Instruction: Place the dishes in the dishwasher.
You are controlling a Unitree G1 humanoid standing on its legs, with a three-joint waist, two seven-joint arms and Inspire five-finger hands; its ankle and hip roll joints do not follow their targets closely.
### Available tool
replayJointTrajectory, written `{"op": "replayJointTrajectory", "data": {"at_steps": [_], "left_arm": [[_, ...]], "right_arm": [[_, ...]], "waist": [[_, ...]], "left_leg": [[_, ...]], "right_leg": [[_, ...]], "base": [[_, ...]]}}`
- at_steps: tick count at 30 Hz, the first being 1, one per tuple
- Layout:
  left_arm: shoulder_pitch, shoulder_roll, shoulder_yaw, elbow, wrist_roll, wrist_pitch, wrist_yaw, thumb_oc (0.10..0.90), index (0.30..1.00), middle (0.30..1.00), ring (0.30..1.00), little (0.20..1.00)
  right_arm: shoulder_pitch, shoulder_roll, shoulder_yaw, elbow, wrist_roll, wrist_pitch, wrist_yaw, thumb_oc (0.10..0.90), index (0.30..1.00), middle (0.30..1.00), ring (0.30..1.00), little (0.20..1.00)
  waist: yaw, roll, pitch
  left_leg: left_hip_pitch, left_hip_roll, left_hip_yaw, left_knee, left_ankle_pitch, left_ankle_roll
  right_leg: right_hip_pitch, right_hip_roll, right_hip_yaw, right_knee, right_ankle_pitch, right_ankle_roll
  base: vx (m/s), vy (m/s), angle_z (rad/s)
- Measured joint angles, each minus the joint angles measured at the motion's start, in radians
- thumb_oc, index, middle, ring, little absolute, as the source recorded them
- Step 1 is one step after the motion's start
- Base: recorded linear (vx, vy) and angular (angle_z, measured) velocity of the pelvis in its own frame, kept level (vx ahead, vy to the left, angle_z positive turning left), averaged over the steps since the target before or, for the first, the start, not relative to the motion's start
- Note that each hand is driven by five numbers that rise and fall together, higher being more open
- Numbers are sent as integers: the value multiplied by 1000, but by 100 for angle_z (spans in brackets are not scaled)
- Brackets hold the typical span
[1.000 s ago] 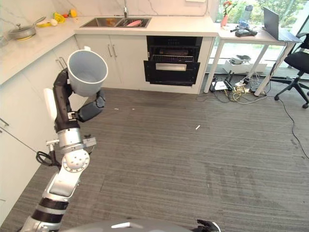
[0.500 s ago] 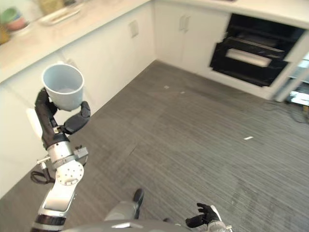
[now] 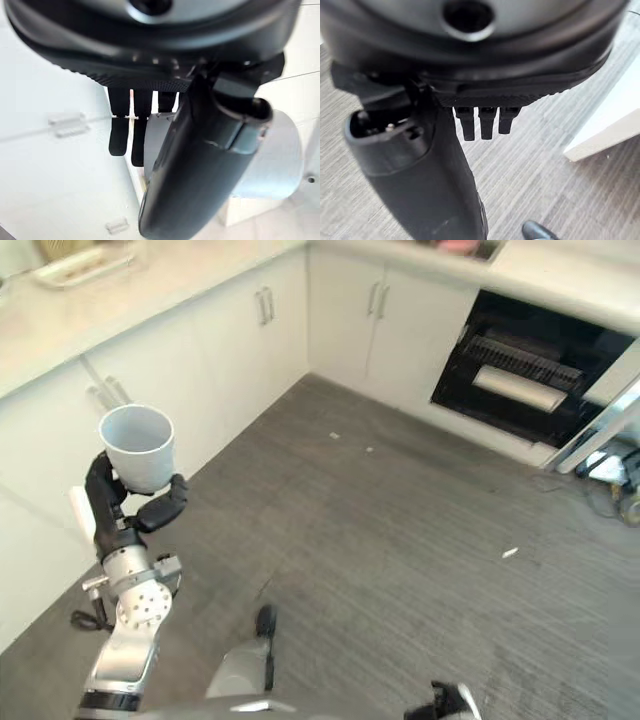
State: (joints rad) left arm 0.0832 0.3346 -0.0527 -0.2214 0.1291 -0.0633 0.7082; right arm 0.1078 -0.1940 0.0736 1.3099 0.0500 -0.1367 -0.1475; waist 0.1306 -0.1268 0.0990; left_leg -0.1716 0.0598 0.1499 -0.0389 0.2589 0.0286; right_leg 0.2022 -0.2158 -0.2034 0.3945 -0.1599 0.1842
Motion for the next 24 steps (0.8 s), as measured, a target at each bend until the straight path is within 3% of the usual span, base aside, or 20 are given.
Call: {"op": "replayJointTrajectory", "data": {"at_steps": [1, 2, 3, 4, 5, 6, 7, 9, 11, 12, 13, 16, 17, 18, 19, 20, 21, 22, 23, 24], "left_arm": [[-30, 32, -15, -11, 1, 0, -16, 400, 300, 300, 300, 300], [-54, 67, -37, -14, 2, 0, -28, 400, 300, 300, 300, 300], [-74, 106, -84, -3, 8, -6, -32, 400, 300, 300, 300, 300], [-82, 131, -97, -3, 41, -12, -62, 400, 300, 300, 300, 300], [-75, 131, -104, -22, 56, -16, -81, 400, 300, 300, 300, 300], [-75, 126, -96, -29, 64, -19, -85, 400, 300, 300, 300, 300], [-75, 93, -75, -33, 65, -19, -86, 400, 300, 300, 300, 300], [-68, 87, -67, -25, 56, -15, -123, 400, 300, 300, 300, 300], [-17, 78, -67, -24, 57, -21, -152, 400, 300, 300, 300, 300], [-6, 65, -67, -24, 56, -24, -159, 400, 300, 300, 300, 300], [-8, 62, -71, -22, 56, -23, -165, 400, 300, 300, 300, 300], [-19, 55, -102, -4, 59, -21, -192, 400, 300, 300, 300, 300], [-4, 51, -99, 17, 58, 1, -196, 400, 300, 300, 300, 300], [0, 50, -98, 31, 59, 12, -206, 400, 300, 300, 300, 300], [5, 49, -99, 33, 59, 16, -212, 400, 300, 300, 300, 300], [-5, 48, -99, 33, 59, 15, -224, 400, 300, 300, 300, 300], [-5, 48, -99, 33, 59, 15, -224, 400, 300, 300, 300, 300], [-24, 30, -104, 31, 58, 15, -236, 400, 300, 300, 300, 300], [-38, 15, -119, 29, 57, 12, -237, 400, 300, 300, 300, 300], [-45, 10, -127, 29, 57, 8, -237, 400, 300, 300, 300, 300]], "right_arm": [[16, 9, 3, -31, 33, 11, -14, 800, 900, 900, 900, 900], [26, -7, 30, -88, 32, 2, -14, 800, 900, 900, 900, 900], [35, -3, 27, -106, 34, -1, -15, 800, 900, 900, 900, 900], [28, 0, 28, -105, 34, 0, -17, 800, 900, 900, 900, 900], [21, -7, 28, -116, 41, 6, -12, 800, 900, 900, 900, 900], [20, -18, 28, -148, 44, 5, -9, 800, 900, 900, 900, 900], [-8, -23, -47, -168, 80, -21, 1, 800, 900, 900, 900, 900], [-65, -14, -128, -156, 150, -40, 4, 800, 900, 900, 900, 900], [-27, -10, -84, -136, 149, -22, 12, 800, 900, 900, 900, 900], [-6, 3, -81, -120, 149, -25, 15, 800, 900, 900, 900, 900], [-2, 15, -83, -65, 150, -18, 15, 800, 900, 900, 900, 900], [27, 27, -175, 82, 173, 17, 0, 800, 900, 900, 900, 900], [35, 13, -173, 104, 189, 6, -10, 800, 900, 900, 900, 900], [43, 3, -170, 95, 190, 7, -10, 800, 900, 900, 900, 900], [38, -11, -170, 92, 190, 9, -4, 800, 900, 900, 900, 900], [-3, -26, -171, 96, 191, 12, -9, 800, 900, 900, 900, 900], [-3, -26, -171, 96, 191, 12, -9, 800, 900, 900, 900, 900], [-33, -35, -169, 65, 192, 15, -9, 800, 900, 900, 900, 900], [-35, -43, -169, 34, 192, 3, -9, 800, 900, 900, 900, 900], [-36, -47, -169, 27, 192, -5, -9, 800, 900, 900, 900, 900]], "waist": [[-35, 6, 5], [-100, 24, 14], [-125, 46, 22], [-125, 68, 14], [-142, 86, 20], [-144, 92, 24], [-168, 120, 55], [-207, 141, 93], [-243, 100, 73], [-237, 84, 56], [-254, 61, 52], [-271, 53, 29], [-260, 90, 25], [-274, 110, 19], [-283, 139, 9], [-288, 161, 9], [-288, 161, 9], [-303, 161, 9], [-311, 161, 5], [-314, 157, 1]], "left_leg": [[29, -34, -11, 12, -69, 28], [32, -42, -12, 58, -84, 36], [71, -49, -33, 43, -115, 31], [97, -47, -16, 19, -124, 46], [133, -56, 4, 6, -187, 73], [139, -59, 3, 8, -203, 62], [158, -51, -5, 12, -225, 67], [218, -51, 14, -2, -241, 49], [295, -76, 9, 4, -343, 17], [312, -82, 4, 31, -360, 29], [336, -86, -3, 42, -374, 43], [454, -75, -45, -22, -409, -20], [512, -35, -46, -20, -429, -59], [533, -8, -59, 0, -437, -76], [556, 13, -83, 15, -420, -80], [565, 36, -84, 78, -392, -91], [565, 36, -84, 78, -392, -91], [546, 45, -120, 209, -320, -145], [529, 42, -144, 275, -312, -198], [515, 39, -150, 297, -326, -219]], "right_leg": [[-83, -8, 64, 177, 112, -8], [-181, -4, 141, 399, 257, 0], [-258, 4, 166, 539, 244, 4], [-328, 16, 179, 555, 201, 25], [-406, 40, 200, 550, 149, 37], [-465, 57, 219, 558, 102, 28], [-565, 96, 199, 494, 23, 5], [-638, 78, -17, 133, 16, -57], [-653, 110, -41, -103, 34, -67], [-633, 142, 4, -256, 50, -20], [-638, 154, 17, -308, 76, -10], [-608, 145, 4, -318, 154, -88], [-586, 179, 9, -283, 274, -151], [-561, 200, 9, -265, 322, -206], [-540, 227, 8, -242, 337, -258], [-513, 257, 17, -209, 280, -282], [-513, 257, 17, -209, 280, -282], [-430, 271, 27, -237, 250, -290], [-386, 271, 25, -263, 243, -295], [-375, 271, 25, -274, 244, -296]], "base": [[313, 389, 80], [100, 105, 102], [430, 328, 100], [461, 314, 45], [713, 373, 2], [428, 149, -2], [430, 58, -4], [676, 2, 8], [546, -9, 30], [445, -28, 57], [424, -30, 92], [418, -64, 89], [434, -77, 4], [545, -101, -10], [484, -105, -13], [221, -53, -17], [105, -33, -29], [284, -130, -7], [387, -194, -8], [377, -190, 16]]}}
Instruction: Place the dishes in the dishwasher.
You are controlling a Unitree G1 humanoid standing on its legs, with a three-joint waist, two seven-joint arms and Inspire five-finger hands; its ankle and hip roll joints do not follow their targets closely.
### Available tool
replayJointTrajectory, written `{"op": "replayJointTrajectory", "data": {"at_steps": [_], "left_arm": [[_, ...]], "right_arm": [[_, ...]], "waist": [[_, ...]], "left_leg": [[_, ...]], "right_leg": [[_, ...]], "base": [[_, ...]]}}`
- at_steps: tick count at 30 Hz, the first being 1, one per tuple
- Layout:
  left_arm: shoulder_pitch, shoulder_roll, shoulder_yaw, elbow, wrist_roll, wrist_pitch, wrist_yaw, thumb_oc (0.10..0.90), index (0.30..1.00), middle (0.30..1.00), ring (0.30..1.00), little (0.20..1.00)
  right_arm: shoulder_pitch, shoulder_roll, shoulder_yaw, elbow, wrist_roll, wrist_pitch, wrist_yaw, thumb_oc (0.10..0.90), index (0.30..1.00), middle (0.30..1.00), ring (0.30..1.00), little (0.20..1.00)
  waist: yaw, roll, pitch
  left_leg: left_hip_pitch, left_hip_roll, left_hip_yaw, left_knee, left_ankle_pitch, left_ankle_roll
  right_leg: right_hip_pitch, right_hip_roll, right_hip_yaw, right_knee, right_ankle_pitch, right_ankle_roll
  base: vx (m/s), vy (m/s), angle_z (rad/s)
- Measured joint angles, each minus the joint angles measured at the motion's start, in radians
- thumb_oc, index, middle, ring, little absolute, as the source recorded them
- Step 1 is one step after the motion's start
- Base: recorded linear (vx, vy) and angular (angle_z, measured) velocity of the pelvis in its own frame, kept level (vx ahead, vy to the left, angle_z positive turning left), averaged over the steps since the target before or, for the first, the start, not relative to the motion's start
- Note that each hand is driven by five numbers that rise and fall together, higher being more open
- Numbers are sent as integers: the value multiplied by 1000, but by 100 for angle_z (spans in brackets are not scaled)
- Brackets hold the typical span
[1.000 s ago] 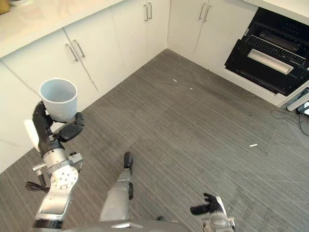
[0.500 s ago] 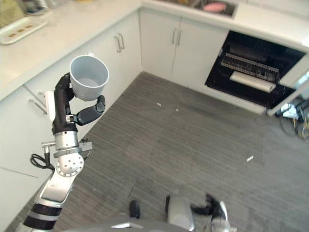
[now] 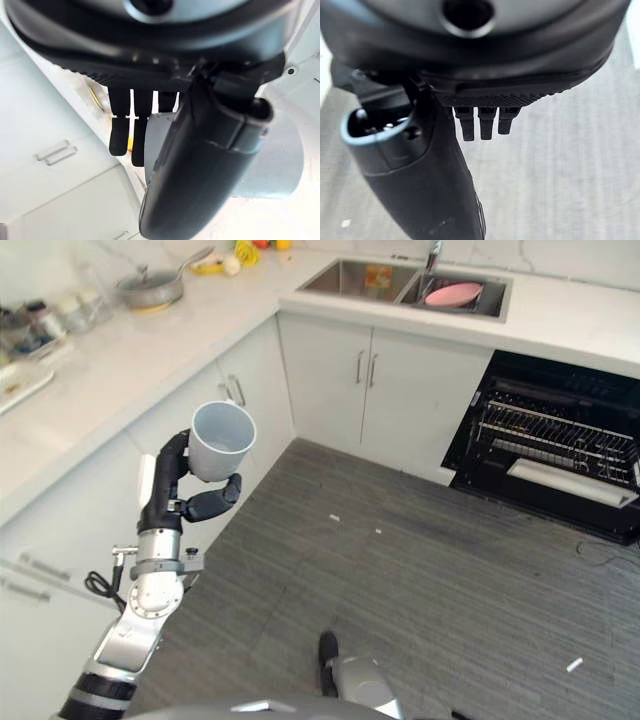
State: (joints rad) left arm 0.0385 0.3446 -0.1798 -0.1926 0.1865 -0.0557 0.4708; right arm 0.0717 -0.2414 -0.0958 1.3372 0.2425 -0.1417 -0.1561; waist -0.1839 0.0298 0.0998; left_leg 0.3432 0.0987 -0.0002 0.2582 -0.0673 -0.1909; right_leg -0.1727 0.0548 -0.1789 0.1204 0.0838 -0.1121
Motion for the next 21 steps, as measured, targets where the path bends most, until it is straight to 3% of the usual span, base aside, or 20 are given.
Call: {"op": "replayJointTrajectory", "data": {"at_steps": [1, 2, 3, 4, 5, 6, 8, 9, 10, 11, 13, 14, 15, 16, 17, 18, 19, 20, 21], "left_arm": [[-52, 5, -23, -12, -21, -18, -14, 400, 300, 300, 300, 300], [-70, -1, -32, -22, -27, -29, -12, 400, 300, 300, 300, 300], [-65, 11, -38, -19, -31, -32, -15, 400, 300, 300, 300, 300], [-66, 38, -48, -19, -36, -33, -19, 400, 300, 300, 300, 300], [-59, 53, -47, -19, -38, -34, -27, 400, 300, 300, 300, 300], [-48, 52, -39, -19, -41, -32, -27, 400, 300, 300, 300, 300], [-35, 53, -36, -16, -57, -32, -27, 400, 300, 300, 300, 300], [-10, 44, -23, -16, -60, -37, -31, 400, 300, 300, 300, 300], [17, 43, 0, -15, -61, -38, -36, 400, 300, 300, 300, 300], [25, 45, 6, 2, -62, -32, -42, 400, 300, 300, 300, 300], [31, 52, 3, 38, -59, -27, -59, 400, 300, 300, 300, 300], [44, 57, 11, 42, -59, -19, -46, 400, 300, 300, 300, 300], [46, 48, 24, 43, -59, -14, -48, 400, 300, 300, 300, 300], [65, 37, 43, 43, -60, -9, -38, 400, 300, 300, 300, 300], [65, 42, 49, 43, -60, -2, -36, 400, 300, 300, 300, 300], [65, 42, 49, 43, -60, -2, -36, 400, 300, 300, 300, 300], [44, 71, 46, 40, -61, 10, -41, 400, 300, 300, 300, 300], [1, 85, 29, 32, -59, 9, -50, 400, 300, 300, 300, 300], [1, 85, 29, 32, -59, 9, -50, 400, 300, 300, 300, 300]], "right_arm": [[-46, -5, -29, -45, 3, -1, 3, 800, 900, 900, 900, 900], [-94, -11, -38, -21, 5, 8, 5, 800, 900, 900, 900, 900], [-123, -12, -16, -23, 4, 2, 2, 800, 900, 900, 900, 900], [-136, -12, -14, -55, 5, 6, 6, 800, 900, 900, 900, 900], [-147, -11, 5, -61, 4, 1, 6, 800, 900, 900, 900, 900], [-150, -9, 12, -70, 4, -4, 4, 800, 900, 900, 900, 900], [-132, -12, 44, -111, 2, -14, 7, 800, 900, 900, 900, 900], [-131, -13, 76, -103, -2, -11, 11, 800, 900, 900, 900, 900], [-137, -19, 111, -89, -5, -4, 20, 800, 900, 900, 900, 900], [-133, -23, 125, -87, -6, 5, 35, 800, 900, 900, 900, 900], [-116, -37, 156, -64, -7, 27, 51, 800, 900, 900, 900, 900], [-95, -43, 156, -78, -7, 29, 58, 800, 900, 900, 900, 900], [-97, -47, 133, -64, -7, 18, 64, 800, 900, 900, 900, 900], [-96, -51, 96, -54, -4, 22, 71, 800, 900, 900, 900, 900], [-92, -47, 82, -54, -4, 21, 73, 800, 900, 900, 900, 900], [-92, -47, 82, -54, -4, 21, 73, 800, 900, 900, 900, 900], [-53, -32, 70, -117, 0, 15, 79, 800, 900, 900, 900, 900], [-21, -35, 71, -167, 1, 0, 87, 800, 900, 900, 900, 900], [-21, -35, 71, -167, 1, 0, 87, 800, 900, 900, 900, 900]], "waist": [[13, -28, 18], [31, -43, 33], [43, -73, 42], [45, -82, 47], [65, -108, 59], [102, -120, 59], [105, -105, 47], [124, -105, 31], [152, -86, 25], [157, -84, 32], [180, -73, 26], [174, -72, 25], [176, -62, 25], [181, -37, 23], [182, -35, 25], [182, -35, 25], [152, -62, 23], [140, -65, 31], [140, -65, 31]], "left_leg": [[-215, -20, 11, 373, 210, -75], [-364, -41, 23, 619, 304, -73], [-434, -81, 5, 637, 232, -60], [-492, -100, -4, 634, 166, -43], [-530, -103, 22, 559, 109, 16], [-540, -99, 41, 405, 93, 42], [-567, -54, 19, 194, 98, 58], [-530, -50, -19, -14, 106, 82], [-483, -35, -110, -245, 127, 98], [-474, -37, -145, -337, 146, 101], [-493, -99, -406, -357, 156, 89], [-518, -135, -423, -335, 178, 82], [-513, -142, -404, -350, 194, 100], [-483, -108, -338, -346, 224, 132], [-463, -99, -302, -346, 295, 134], [-463, -99, -302, -346, 295, 134], [-409, -107, -233, -350, 327, 206], [-397, -110, -196, -349, 308, 232], [-397, -110, -196, -349, 308, 232]], "right_leg": [[36, -13, 14, -25, -32, -7], [58, -24, 27, -58, -15, -3], [111, -24, 61, -75, -29, -7], [152, -22, 70, -84, -51, -21], [198, -18, 114, -116, -56, -18], [234, -17, 140, -149, -55, -4], [319, 21, 197, -201, -64, 0], [334, 32, 247, -219, -64, 0], [349, 46, 303, -217, -70, 6], [380, 49, 335, -218, -84, 11], [408, 48, 435, -196, -115, 44], [441, 28, 492, -217, -128, 64], [447, 27, 521, -212, -139, 67], [483, 38, 562, -210, -150, 87], [505, 35, 572, -209, -162, 105], [505, 35, 572, -209, -162, 105], [500, 9, 562, -132, -198, 186], [448, -16, 517, -70, -248, 230], [448, -16, 517, -70, -248, 230]], "base": [[372, -154, -7], [387, -109, -26], [530, -101, -47], [269, -4, -63], [404, 75, -101], [425, 139, -120], [496, 159, -87], [551, 92, -131], [358, 30, -163], [518, 136, -140], [314, 211, -109], [225, 286, -124], [164, 360, -154], [167, 345, -138], [87, 211, -107], [64, 169, -102], [69, 177, -110], [69, 177, -110], [104, 284, -70]]}}
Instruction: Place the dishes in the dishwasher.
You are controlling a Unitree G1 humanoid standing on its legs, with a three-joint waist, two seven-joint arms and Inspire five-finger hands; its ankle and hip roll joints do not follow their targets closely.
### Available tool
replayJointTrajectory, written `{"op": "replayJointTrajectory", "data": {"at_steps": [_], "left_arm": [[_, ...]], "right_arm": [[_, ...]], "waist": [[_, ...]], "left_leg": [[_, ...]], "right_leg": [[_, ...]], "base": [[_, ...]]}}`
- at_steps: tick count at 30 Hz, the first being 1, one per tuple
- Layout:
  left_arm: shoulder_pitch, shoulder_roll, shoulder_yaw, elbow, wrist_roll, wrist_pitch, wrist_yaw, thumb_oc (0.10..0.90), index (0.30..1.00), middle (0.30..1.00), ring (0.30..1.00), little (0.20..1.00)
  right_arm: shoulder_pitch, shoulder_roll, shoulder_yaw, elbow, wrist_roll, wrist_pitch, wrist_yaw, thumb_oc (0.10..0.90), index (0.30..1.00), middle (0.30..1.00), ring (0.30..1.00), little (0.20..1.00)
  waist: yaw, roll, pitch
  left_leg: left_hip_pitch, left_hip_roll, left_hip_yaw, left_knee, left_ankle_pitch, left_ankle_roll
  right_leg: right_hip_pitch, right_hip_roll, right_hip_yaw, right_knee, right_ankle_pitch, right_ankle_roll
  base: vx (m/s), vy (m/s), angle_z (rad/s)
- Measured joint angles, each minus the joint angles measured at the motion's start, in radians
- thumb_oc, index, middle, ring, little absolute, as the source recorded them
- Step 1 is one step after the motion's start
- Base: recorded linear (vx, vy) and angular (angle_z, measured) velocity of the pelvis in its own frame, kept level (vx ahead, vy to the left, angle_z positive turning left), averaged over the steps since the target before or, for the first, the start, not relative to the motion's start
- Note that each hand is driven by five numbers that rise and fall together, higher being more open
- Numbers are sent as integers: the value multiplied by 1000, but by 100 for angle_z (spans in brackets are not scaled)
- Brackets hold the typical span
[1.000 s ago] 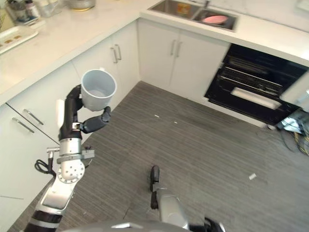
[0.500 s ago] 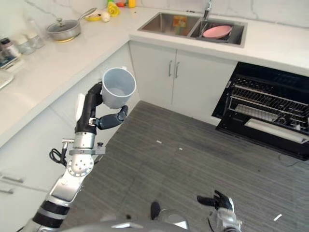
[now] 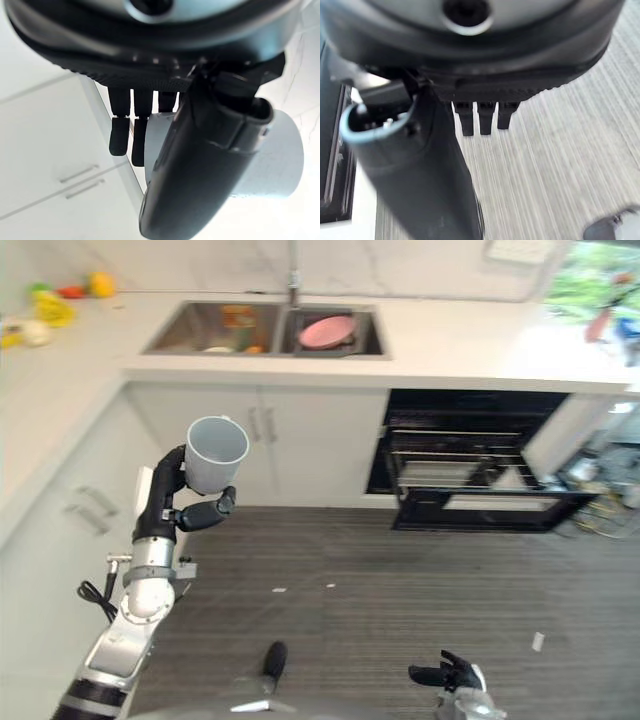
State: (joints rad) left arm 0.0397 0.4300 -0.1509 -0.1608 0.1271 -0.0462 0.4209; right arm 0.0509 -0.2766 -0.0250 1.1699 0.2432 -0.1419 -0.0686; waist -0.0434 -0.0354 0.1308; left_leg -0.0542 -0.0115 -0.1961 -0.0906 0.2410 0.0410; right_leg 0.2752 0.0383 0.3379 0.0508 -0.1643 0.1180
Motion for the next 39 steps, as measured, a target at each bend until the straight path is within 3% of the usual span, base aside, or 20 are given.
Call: {"op": "replayJointTrajectory", "data": {"at_steps": [1, 2, 3, 4, 6, 8, 10, 12, 13, 16, 18, 22, 25, 27, 28, 30, 31, 33, 35, 39], "left_arm": [[-42, 1, 3, 0, 0, 4, -6, 400, 300, 300, 300, 300], [-92, 12, -5, 0, 1, 4, -8, 400, 300, 300, 300, 300], [-92, 12, -5, 0, 1, 4, -8, 400, 300, 300, 300, 300], [-126, 42, -2, -5, 1, 2, -14, 400, 300, 300, 300, 300], [-146, 29, 2, 17, 1, 2, -25, 400, 300, 300, 300, 300], [-126, -22, -5, 9, 0, 2, -38, 400, 300, 300, 300, 300], [-114, -23, -30, 8, 0, -3, -48, 400, 300, 300, 300, 300], [-77, -23, -26, 7, 0, -4, -45, 400, 300, 300, 300, 300], [-59, -23, -27, 7, 0, -3, -44, 400, 300, 300, 300, 300], [-10, -18, -16, 7, 0, -1, -44, 400, 300, 300, 300, 300], [6, -21, -11, 7, 0, 5, -44, 400, 300, 300, 300, 300], [6, -76, -26, 6, 0, 2, -43, 400, 300, 300, 300, 300], [-14, -70, -29, 8, -2, -9, -41, 400, 300, 300, 300, 300], [-13, -72, -37, 8, -4, -15, -41, 400, 300, 300, 300, 300], [-11, -74, -38, 7, -10, -20, -39, 400, 300, 300, 300, 300], [-10, -72, -37, 7, -11, -27, -37, 400, 300, 300, 300, 300], [-9, -74, -37, 10, -22, -41, -45, 400, 300, 300, 300, 300], [-14, -78, -41, 26, -28, -41, -64, 400, 300, 300, 300, 300], [-17, -78, -45, 60, -39, -41, -79, 400, 300, 300, 300, 300], [-15, -85, -50, 97, -41, -29, -79, 400, 300, 300, 300, 300]], "right_arm": [[21, 3, 5, -71, 2, 3, 4, 800, 900, 900, 900, 900], [121, 14, 42, -344, 2, 17, 1, 800, 900, 900, 900, 900], [121, 14, 42, -344, 2, 17, 1, 800, 900, 900, 900, 900], [163, 39, 78, -592, -10, -14, 32, 800, 900, 900, 900, 900], [130, 37, 141, -692, -47, -11, 17, 800, 900, 900, 900, 900], [109, 35, 152, -800, -97, -15, 18, 800, 900, 900, 900, 900], [125, 9, 141, -878, -135, 11, 13, 800, 900, 900, 900, 900], [146, -5, 113, -938, -165, 37, 12, 800, 900, 900, 900, 900], [147, -5, 95, -953, -165, 45, 9, 800, 900, 900, 900, 900], [136, -12, 86, -1015, -165, 64, -6, 800, 900, 900, 900, 900], [107, -18, 90, -1049, -165, 60, -7, 800, 900, 900, 900, 900], [55, -84, 88, -1100, -163, 62, -10, 800, 900, 900, 900, 900], [-25, -110, 123, -1104, -137, 56, -1, 800, 900, 900, 900, 900], [-44, -128, 139, -1114, -122, 47, 4, 800, 900, 900, 900, 900], [-50, -129, 153, -1119, -122, 46, 4, 800, 900, 900, 900, 900], [-52, -131, 169, -1124, -121, 45, 16, 800, 900, 900, 900, 900], [-50, -155, 176, -1144, -118, 43, 68, 800, 900, 900, 900, 900], [-43, -185, 179, -1154, -112, 42, 101, 800, 900, 900, 900, 900], [-34, -204, 186, -1154, -92, 44, 119, 800, 900, 900, 900, 900], [-37, -200, 205, -1159, -83, 44, 132, 800, 900, 900, 900, 900]], "waist": [[-19, 1, 10], [-64, 12, 37], [-64, 12, 37], [-79, 24, 87], [-86, 22, 91], [-59, 16, 85], [-77, 12, 78], [-71, -3, 68], [-73, -5, 66], [-56, -6, 47], [-34, -2, 34], [-27, 27, 18], [-2, -46, 32], [19, -53, 46], [40, -51, 45], [42, -52, 45], [45, -29, 44], [38, -19, 58], [36, -5, 60], [39, -6, 62]], "left_leg": [[14, -16, 31, 0, -17, 24], [35, -23, 80, 15, -40, 54], [35, -23, 80, 15, -40, 54], [80, -2, 168, 28, -70, 72], [86, -4, 262, 38, -99, 82], [122, -22, 363, 7, -152, 9], [128, -28, 367, 0, -167, 2], [130, -32, 377, 0, -171, -9], [139, -31, 378, 0, -175, -14], [159, -20, 412, 1, -176, -16], [179, -11, 377, 1, -177, -15], [209, 16, 327, 11, -178, -22], [-17, 14, 315, 483, -213, -146], [-121, 6, 244, 697, -208, -208], [-131, -2, 223, 701, -231, -224], [-123, 18, 236, 557, -250, -191], [-75, 76, 271, 242, -222, -145], [-42, 147, 309, 45, -174, -156], [-47, 222, 349, -11, -145, -172], [-58, 256, 311, -11, -111, -210]], "right_leg": [[-25, -43, -29, 2, 5, 31], [-158, -26, -19, 266, 11, 68], [-158, -26, -19, 266, 11, 68], [-365, -4, -107, 652, 37, 143], [-465, -97, -293, 616, 25, 128], [-476, -201, -522, 370, 30, 71], [-438, -166, -511, 218, 40, 78], [-393, -117, -491, 121, 71, 31], [-368, -99, -484, 75, 109, -12], [-315, -103, -535, -36, 230, -18], [-270, -78, -519, -105, 281, -64], [-215, -45, -509, -146, 281, -95], [-226, -86, -496, -95, 236, -172], [-215, -78, -481, -79, 218, -187], [-203, -78, -470, -92, 218, -185], [-189, -63, -453, -112, 214, -178], [-187, -42, -450, -127, 197, -144], [-166, -17, -450, -138, 209, -157], [-148, 11, -445, -146, 199, -151], [-118, 25, -408, -148, 190, -160]], "base": [[41, 296, -64], [41, 296, -64], [10, 302, -125], [70, 248, -129], [108, 163, -157], [161, 68, -147], [199, 74, -40], [177, -15, -11], [147, -81, -8], [97, -52, -35], [165, -73, -51], [140, -157, -9], [137, -164, 0], [161, -11, -24], [265, 79, -30], [343, 178, -29], [341, 236, -33], [258, 185, -18], [135, 85, -10], [122, 98, -42]]}}
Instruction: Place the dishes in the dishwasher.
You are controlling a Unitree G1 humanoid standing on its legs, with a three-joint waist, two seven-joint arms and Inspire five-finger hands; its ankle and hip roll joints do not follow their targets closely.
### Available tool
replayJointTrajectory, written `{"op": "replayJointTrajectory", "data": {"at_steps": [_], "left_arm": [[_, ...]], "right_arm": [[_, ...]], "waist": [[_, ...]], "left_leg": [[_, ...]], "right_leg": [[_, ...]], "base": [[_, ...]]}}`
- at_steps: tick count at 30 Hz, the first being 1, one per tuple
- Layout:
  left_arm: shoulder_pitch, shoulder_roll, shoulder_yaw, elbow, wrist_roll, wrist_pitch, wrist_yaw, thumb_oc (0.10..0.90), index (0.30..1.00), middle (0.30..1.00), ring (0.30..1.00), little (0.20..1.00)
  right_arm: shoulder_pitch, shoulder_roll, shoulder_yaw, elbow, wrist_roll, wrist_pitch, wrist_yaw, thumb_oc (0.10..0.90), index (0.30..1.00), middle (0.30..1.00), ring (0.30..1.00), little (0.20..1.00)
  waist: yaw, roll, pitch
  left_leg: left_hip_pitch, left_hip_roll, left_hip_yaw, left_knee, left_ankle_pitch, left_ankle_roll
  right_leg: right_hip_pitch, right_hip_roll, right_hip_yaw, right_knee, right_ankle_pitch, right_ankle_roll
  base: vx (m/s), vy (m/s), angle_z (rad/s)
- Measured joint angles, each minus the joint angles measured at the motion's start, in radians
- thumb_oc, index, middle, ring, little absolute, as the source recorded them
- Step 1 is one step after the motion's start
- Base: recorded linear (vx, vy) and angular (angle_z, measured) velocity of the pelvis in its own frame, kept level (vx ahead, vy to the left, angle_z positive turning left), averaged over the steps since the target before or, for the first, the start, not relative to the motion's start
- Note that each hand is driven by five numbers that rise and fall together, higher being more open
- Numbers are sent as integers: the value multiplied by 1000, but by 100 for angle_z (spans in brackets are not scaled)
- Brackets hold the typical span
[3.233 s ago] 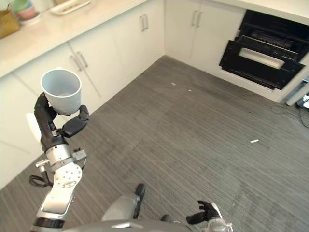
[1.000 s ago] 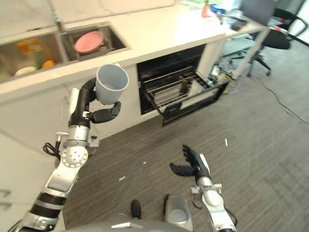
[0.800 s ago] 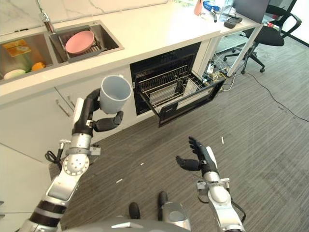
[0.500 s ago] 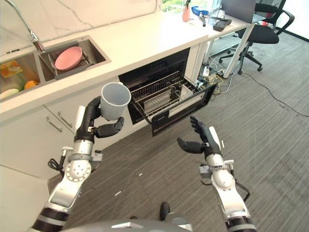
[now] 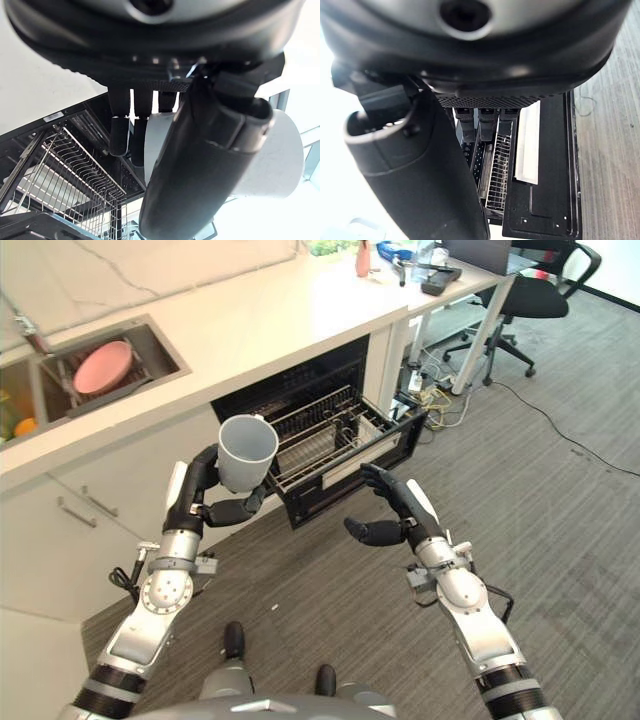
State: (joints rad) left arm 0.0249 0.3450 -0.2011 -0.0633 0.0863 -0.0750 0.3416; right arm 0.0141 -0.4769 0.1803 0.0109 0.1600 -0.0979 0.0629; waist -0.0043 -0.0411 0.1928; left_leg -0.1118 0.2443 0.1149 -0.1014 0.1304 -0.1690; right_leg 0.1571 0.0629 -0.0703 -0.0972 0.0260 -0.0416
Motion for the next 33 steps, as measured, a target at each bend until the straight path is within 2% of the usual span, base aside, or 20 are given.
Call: {"op": "replayJointTrajectory", "data": {"at_steps": [1, 3, 4, 5, 6, 8, 9, 12, 13, 14, 15, 16, 18, 20, 22, 23, 24, 26, 27, 33], "left_arm": [[0, 1, -10, 3, 0, 0, -1, 400, 300, 300, 300, 300], [-5, 2, -13, -2, 1, 3, 7, 400, 300, 300, 300, 300], [-9, 5, -13, 1, 18, 0, 22, 400, 300, 300, 300, 300], [-21, 5, -28, 7, 36, -4, 28, 400, 300, 300, 300, 300], [-21, 5, -28, 7, 36, -4, 28, 400, 300, 300, 300, 300], [-32, 26, -29, 4, 43, -6, 32, 400, 300, 300, 300, 300], [-36, 31, -29, -2, 42, -6, 41, 400, 300, 300, 300, 300], [-65, 111, -58, -2, 42, -5, 53, 400, 300, 300, 300, 300], [-71, 133, -62, -4, 43, -4, 52, 400, 300, 300, 300, 300], [-69, 141, -58, -15, 43, -4, 54, 400, 300, 300, 300, 300], [-59, 142, -46, -36, 44, -2, 60, 400, 300, 300, 300, 300], [-59, 142, -46, -36, 44, -2, 60, 400, 300, 300, 300, 300], [-54, 143, -18, -57, 45, -6, 64, 400, 300, 300, 300, 300], [-56, 132, -11, -78, 45, -6, 72, 400, 300, 300, 300, 300], [-61, 116, -19, -99, 45, -12, 93, 400, 300, 300, 300, 300], [-61, 121, -17, -112, 45, -12, 99, 400, 300, 300, 300, 300], [-67, 112, -18, -114, 46, -12, 113, 400, 300, 300, 300, 300], [-79, 95, -31, -115, 47, -13, 115, 400, 300, 300, 300, 300], [-102, 77, -73, -119, 68, -27, 110, 400, 300, 300, 300, 300], [-145, 40, -112, -122, 81, -37, 115, 400, 300, 300, 300, 300]], "right_arm": [[-18, 4, 27, -10, 0, 0, 7, 800, 900, 900, 900, 900], [-28, 30, 32, -56, 11, 0, 15, 800, 900, 900, 900, 900], [-29, 44, 36, -83, 12, -1, 15, 800, 900, 900, 900, 900], [-22, 39, 35, -116, 23, -11, 15, 800, 900, 900, 900, 900], [-22, 39, 35, -116, 23, -11, 15, 800, 900, 900, 900, 900], [-15, 90, 36, -131, 39, -9, -1, 800, 900, 900, 900, 900], [-15, 103, 38, -141, 39, -7, -12, 800, 900, 900, 900, 900], [-34, 117, 85, -146, 37, 2, -48, 800, 900, 900, 900, 900], [-48, 120, 95, -150, 37, 6, -55, 800, 900, 900, 900, 900], [-48, 134, 97, -172, 38, 9, -65, 800, 900, 900, 900, 900], [-53, 150, 105, -201, 38, 13, -75, 800, 900, 900, 900, 900], [-53, 150, 105, -201, 38, 13, -75, 800, 900, 900, 900, 900], [-74, 169, 135, -219, 42, -1, -73, 800, 900, 900, 900, 900], [-93, 176, 142, -215, 42, -2, -83, 800, 900, 900, 900, 900], [-109, 180, 141, -214, 43, -7, -85, 800, 900, 900, 900, 900], [-127, 194, 152, -213, 45, -7, -88, 800, 900, 900, 900, 900], [-162, 206, 171, -211, 56, -9, -90, 800, 900, 900, 900, 900], [-187, 202, 188, -211, 76, -29, -91, 800, 900, 900, 900, 900], [-206, 197, 194, -213, 82, -59, -101, 800, 900, 900, 900, 900], [-214, 182, 193, -209, 120, -79, -158, 800, 900, 900, 900, 900]], "waist": [[9, 1, 0], [3, 10, 1], [5, 9, -1], [-15, 35, -21], [-15, 35, -21], [-31, -8, -30], [-31, -7, -31], [-26, -1, -29], [-25, -8, -30], [-23, 8, -20], [-12, 27, -8], [-12, 27, -8], [3, 27, -9], [8, 16, -15], [18, -8, -32], [37, -28, -45], [48, -28, -51], [39, -7, -60], [22, 18, -75], [-11, 31, -83]], "left_leg": [[6, -41, -69, -1, 19, -5], [33, -86, -63, 28, 30, 13], [51, -108, -31, 70, 6, 55], [77, -123, -19, 60, -3, 103], [77, -123, -19, 60, -3, 103], [119, -172, -18, 11, 14, 127], [120, -180, -16, 11, 4, 148], [136, -208, -12, 12, -23, 196], [146, -228, -12, 12, -31, 213], [158, -235, -8, 12, -42, 221], [174, -235, 7, 11, -58, 219], [174, -235, 7, 11, -58, 219], [186, -256, 32, 11, -60, 219], [194, -270, 23, 11, -69, 224], [206, -275, 6, 11, -86, 200], [219, -275, 27, 11, -88, 193], [236, -264, 46, 11, -93, 178], [239, -244, 45, 11, -95, 164], [244, -211, 42, 11, -94, 147], [248, -158, 44, 11, -90, 110]], "right_leg": [[42, -5, 38, 0, -17, 23], [73, -10, 67, 1, -32, 42], [94, -25, 65, 3, -60, 60], [100, -20, 45, 15, -78, 62], [100, -20, 45, 15, -78, 62], [86, -69, 44, 69, -112, 82], [42, -79, 45, 148, -130, 105], [-224, -140, 43, 651, -198, 240], [-266, -172, 57, 679, -208, 265], [-291, -191, 67, 654, -211, 265], [-300, -212, 23, 561, -211, 256], [-300, -212, 23, 561, -211, 256], [-280, -269, -89, 302, -125, 251], [-256, -296, -130, 233, -47, 253], [-159, -291, -2, 119, 26, 254], [-113, -293, -11, 58, 57, 249], [-73, -280, -27, -7, 82, 204], [-71, -258, -37, -3, 84, 196], [-68, -224, -39, -3, 83, 185], [-67, -172, -40, -4, 70, 146]], "base": [[315, 427, -59], [284, 398, -72], [99, 151, -50], [97, 148, -29], [20, 164, -5], [51, 288, 1], [20, 247, -6], [61, 213, 3], [178, 124, 15], [157, 59, -9], [61, -14, -13], [12, 1, -37], [7, -16, -11], [110, -12, 20], [148, -49, 8], [89, -52, -35], [47, -38, -52], [44, -35, -19], [37, -33, -3], [22, -52, -5]]}}
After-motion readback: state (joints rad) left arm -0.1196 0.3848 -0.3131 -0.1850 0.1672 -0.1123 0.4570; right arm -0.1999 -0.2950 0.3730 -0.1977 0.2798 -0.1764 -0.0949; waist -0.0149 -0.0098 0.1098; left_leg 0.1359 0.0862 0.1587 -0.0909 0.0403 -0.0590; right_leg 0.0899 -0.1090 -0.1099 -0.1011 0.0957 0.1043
